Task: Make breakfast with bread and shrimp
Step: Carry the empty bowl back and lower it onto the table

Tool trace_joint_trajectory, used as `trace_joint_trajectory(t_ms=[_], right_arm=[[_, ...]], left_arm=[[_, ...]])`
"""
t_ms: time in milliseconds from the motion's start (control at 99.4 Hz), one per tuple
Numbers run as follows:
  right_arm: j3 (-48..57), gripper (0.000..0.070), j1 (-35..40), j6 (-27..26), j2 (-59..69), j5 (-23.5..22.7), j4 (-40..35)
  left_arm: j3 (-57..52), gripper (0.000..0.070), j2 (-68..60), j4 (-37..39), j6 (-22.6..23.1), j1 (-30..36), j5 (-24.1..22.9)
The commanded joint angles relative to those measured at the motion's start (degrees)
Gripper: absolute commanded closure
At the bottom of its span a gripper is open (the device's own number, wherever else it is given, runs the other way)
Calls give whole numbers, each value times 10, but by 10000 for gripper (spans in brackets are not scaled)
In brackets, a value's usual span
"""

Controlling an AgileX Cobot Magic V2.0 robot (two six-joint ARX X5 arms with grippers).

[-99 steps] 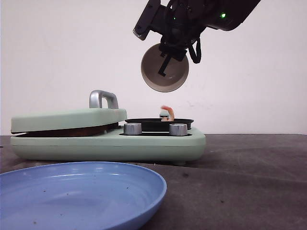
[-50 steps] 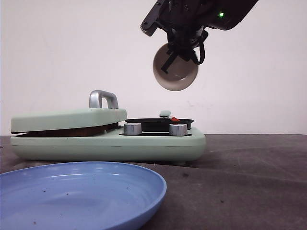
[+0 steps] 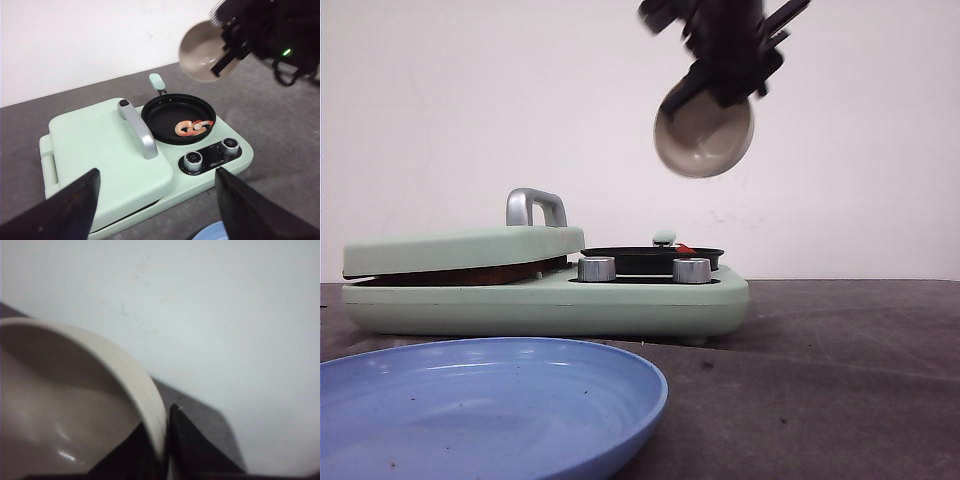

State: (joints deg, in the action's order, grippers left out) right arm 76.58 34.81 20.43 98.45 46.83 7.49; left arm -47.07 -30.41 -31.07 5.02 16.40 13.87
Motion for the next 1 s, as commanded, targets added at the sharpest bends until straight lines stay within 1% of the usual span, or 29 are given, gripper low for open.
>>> trace_joint_trajectory(t_ms=[0,70,131,181,282,342,402,463,523,644,745,795,986], right_arm=[[23,700,-10,-109,-14,-26,-83],[32,700,-31,-161,-35,-68,-168],[41,700,-52,-201,-50,-114,-233],[43,700,-73,-235,-63,-162,-277],[43,700,-125,-295,-79,-282,-348],[43,700,-160,-319,-80,-351,-386],[43,700,-195,-327,-79,-412,-430],[43,700,-225,-326,-76,-455,-462],[43,700,-247,-320,-74,-483,-481],[43,700,-282,-316,-74,-520,-501],[42,700,-301,-315,-70,-570,-517],[38,700,-304,-314,-66,-588,-517],[15,700,-305,-306,-28,-604,-512]], left_arm=[[-3,307,-2,6,5,2,1],[-3,307,-2,6,5,2,1],[-3,307,-2,6,5,2,1],[-3,307,-2,6,5,2,1],[-3,307,-2,5,5,2,1],[-3,307,-2,4,5,2,1],[-3,307,-2,2,5,2,1],[-3,307,-2,-2,5,2,1],[-3,307,-2,-7,5,2,1],[-3,307,-2,-12,3,2,1],[-3,307,-2,-8,-1,2,1],[-3,307,-2,-7,-1,2,1],[-3,307,-3,-7,-1,2,1]])
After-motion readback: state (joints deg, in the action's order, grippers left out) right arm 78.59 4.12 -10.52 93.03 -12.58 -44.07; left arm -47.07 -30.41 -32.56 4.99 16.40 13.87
